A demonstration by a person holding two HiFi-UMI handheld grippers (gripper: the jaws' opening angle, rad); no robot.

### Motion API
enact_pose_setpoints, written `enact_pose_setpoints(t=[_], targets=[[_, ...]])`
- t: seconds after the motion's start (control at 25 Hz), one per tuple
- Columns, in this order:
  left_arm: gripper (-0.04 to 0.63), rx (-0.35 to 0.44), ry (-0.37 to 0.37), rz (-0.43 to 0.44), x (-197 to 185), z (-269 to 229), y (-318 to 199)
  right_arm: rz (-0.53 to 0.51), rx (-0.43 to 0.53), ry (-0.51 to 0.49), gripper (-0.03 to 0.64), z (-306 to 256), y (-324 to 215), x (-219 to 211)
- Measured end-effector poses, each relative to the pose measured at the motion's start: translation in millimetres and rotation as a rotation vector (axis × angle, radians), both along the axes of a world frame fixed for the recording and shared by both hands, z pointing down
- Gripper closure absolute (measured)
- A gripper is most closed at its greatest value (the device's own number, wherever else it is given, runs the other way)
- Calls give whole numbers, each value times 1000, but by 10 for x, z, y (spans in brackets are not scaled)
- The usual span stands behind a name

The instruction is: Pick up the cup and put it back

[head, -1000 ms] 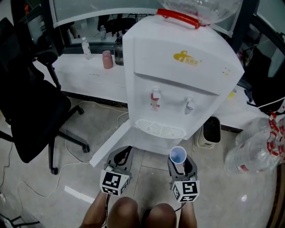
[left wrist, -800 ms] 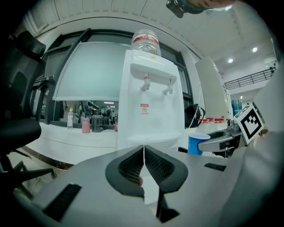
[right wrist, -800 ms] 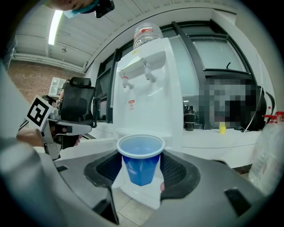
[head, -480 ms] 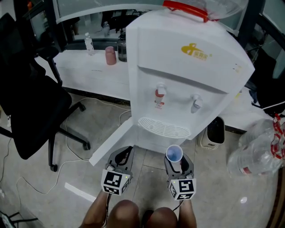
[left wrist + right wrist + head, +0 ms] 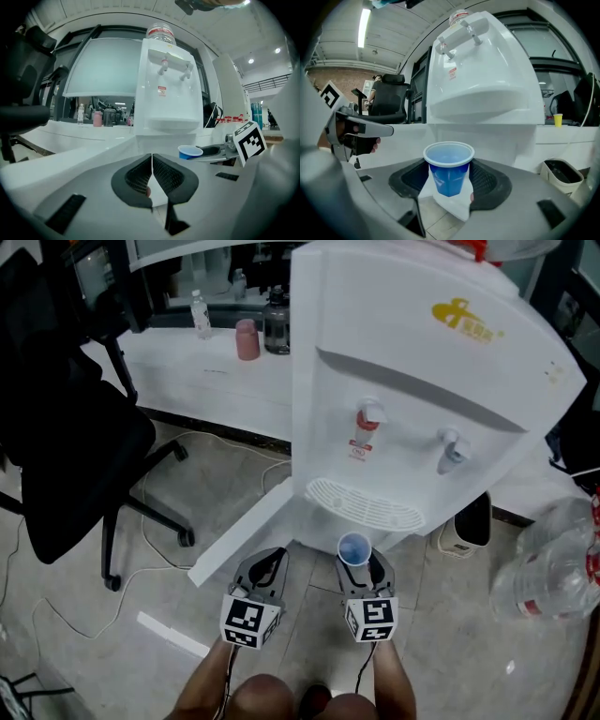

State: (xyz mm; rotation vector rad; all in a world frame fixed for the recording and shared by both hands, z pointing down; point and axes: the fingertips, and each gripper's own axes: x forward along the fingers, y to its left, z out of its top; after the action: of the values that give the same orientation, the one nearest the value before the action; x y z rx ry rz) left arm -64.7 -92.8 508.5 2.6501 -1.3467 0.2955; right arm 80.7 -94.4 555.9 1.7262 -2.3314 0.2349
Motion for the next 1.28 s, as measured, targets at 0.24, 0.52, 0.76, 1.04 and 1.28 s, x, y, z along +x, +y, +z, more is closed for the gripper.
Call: enact_pose_setpoints(t=[0.24, 0.52, 0.76, 1.04, 1.28], targets=[[566, -26, 0, -28, -108, 254, -3, -12, 9, 6, 339, 347, -287, -101], [566, -40, -9, -50, -179, 450, 6, -4, 14, 23, 339, 718, -707, -196], [566, -49, -7, -66, -256, 552, -35, -14, 1, 27, 339, 1003, -1026, -299], [566, -66, -12, -80, -313, 688, -37, 24, -19, 32, 337, 1353, -1281, -300], [565, -86, -11, -104, -405, 809, -24, 53, -56, 30, 337, 1635, -1414, -240]])
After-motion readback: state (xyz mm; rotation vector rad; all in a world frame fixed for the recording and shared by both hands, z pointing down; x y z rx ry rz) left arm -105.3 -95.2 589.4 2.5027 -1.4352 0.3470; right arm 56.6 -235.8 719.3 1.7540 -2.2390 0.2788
